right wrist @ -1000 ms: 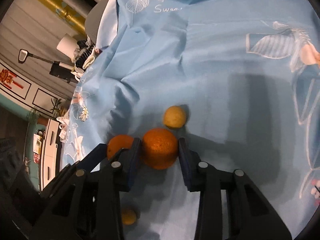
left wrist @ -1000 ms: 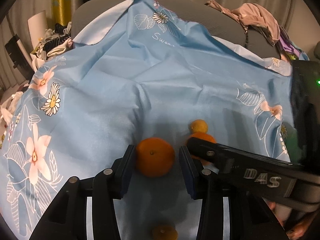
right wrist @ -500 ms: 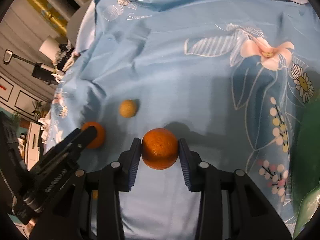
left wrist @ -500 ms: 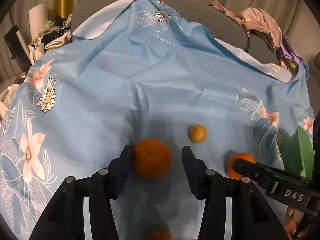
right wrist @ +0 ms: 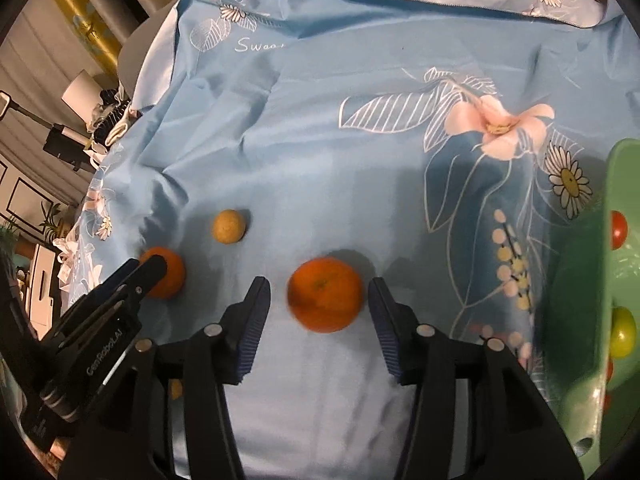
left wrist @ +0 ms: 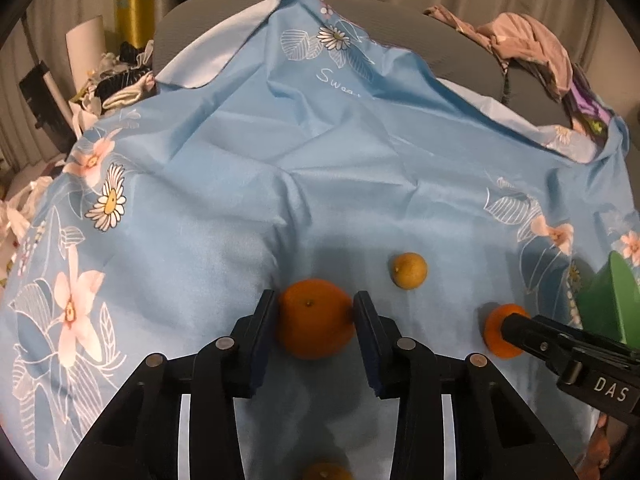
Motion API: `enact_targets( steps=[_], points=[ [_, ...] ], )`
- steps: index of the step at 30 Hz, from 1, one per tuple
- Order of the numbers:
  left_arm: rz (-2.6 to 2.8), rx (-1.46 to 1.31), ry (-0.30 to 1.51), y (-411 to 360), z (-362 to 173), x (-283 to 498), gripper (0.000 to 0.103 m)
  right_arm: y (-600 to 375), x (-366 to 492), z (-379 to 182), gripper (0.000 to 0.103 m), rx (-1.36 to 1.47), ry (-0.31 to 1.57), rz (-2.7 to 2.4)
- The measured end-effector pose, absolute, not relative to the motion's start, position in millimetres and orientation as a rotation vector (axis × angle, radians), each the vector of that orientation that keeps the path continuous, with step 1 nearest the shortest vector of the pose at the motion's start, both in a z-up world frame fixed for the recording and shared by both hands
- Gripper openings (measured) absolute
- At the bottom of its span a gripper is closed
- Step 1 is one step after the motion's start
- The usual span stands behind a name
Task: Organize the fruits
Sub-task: 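Move the right tool back to the large orange on the cloth, then close the right tool on the large orange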
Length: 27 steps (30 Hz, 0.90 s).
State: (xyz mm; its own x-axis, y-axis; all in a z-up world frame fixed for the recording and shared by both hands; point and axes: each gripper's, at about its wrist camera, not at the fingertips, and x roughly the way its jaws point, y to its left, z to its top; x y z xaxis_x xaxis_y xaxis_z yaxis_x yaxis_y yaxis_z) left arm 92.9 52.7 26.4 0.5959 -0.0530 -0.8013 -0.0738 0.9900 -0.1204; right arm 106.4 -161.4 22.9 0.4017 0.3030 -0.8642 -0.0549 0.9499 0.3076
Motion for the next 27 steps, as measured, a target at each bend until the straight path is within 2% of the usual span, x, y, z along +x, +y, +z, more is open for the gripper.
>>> enact_targets(
  steps=[5, 6, 7, 8, 15, 17, 19, 27],
  points=[
    [0.002, -0.208, 0.930, 59.8, 29.4, 91.9, 0.033, -162.5, 101.5, 31.8, 0.053, 0.237, 1.112, 0.237],
    [-0.004, -0.211, 0.928, 59.8, 30.8, 91.1, 0.028, -162.1, 101.0, 33.4, 0.053, 0.233, 1.106, 0.241],
    [-0.014, -0.206, 0.918, 58.5, 33.4, 89.2, 0.017, -162.3, 100.1, 34.1, 0.053, 0.231, 1.102, 0.242],
    [-0.022, -0.201, 0.909, 56.7, 35.9, 87.8, 0.015, -162.4, 99.7, 34.9, 0.053, 0.228, 1.099, 0.241],
    [-0.003, -0.125, 0.913, 43.7, 36.1, 85.5, 0.014, -161.6, 97.7, 36.1, 0.057, 0.226, 1.098, 0.247],
    [-0.003, -0.120, 0.914, 44.0, 35.1, 86.7, 0.020, -160.3, 97.3, 36.0, 0.057, 0.221, 1.098, 0.245],
    [0.017, -0.094, 0.908, 42.3, 32.5, 87.7, 0.031, -157.2, 97.3, 33.8, 0.058, 0.211, 1.107, 0.245],
    [0.058, -0.006, 0.904, 32.8, 22.9, 94.0, 0.042, -146.8, 98.5, 23.6, 0.058, 0.175, 1.136, 0.247]
  ],
)
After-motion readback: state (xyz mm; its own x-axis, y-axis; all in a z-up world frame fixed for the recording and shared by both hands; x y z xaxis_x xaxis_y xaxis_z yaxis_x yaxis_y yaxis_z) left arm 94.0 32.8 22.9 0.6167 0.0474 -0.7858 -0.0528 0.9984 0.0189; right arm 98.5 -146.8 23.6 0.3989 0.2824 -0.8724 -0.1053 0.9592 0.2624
